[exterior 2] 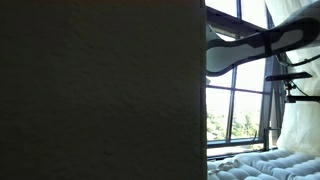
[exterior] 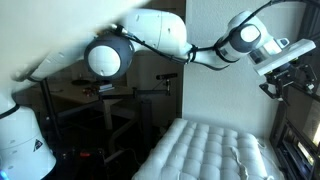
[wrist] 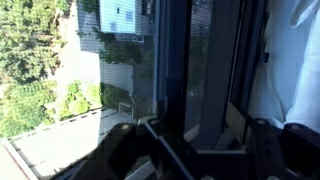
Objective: Open the window pane on the bottom left
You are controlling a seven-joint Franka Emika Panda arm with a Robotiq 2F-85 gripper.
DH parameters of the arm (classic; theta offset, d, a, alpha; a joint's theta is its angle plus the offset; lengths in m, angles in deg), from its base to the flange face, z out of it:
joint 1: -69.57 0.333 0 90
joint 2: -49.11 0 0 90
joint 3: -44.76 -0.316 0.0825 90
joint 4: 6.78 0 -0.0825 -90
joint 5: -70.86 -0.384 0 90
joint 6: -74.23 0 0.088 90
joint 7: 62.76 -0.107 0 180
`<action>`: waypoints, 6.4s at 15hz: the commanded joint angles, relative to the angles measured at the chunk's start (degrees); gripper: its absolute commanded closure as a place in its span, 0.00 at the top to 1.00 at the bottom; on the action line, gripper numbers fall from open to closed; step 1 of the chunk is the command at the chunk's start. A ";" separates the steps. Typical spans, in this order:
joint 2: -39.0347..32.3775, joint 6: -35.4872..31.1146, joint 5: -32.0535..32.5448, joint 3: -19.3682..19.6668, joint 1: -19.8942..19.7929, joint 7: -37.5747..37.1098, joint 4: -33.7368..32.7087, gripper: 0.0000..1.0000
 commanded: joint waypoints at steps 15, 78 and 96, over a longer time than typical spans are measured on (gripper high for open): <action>0.99 -0.87 4.89 1.42 1.07 1.59 3.59 0.01; 20.92 -35.08 17.31 14.84 1.68 -9.88 40.00 1.00; 38.11 -50.64 12.90 -9.58 -19.26 19.55 69.91 1.00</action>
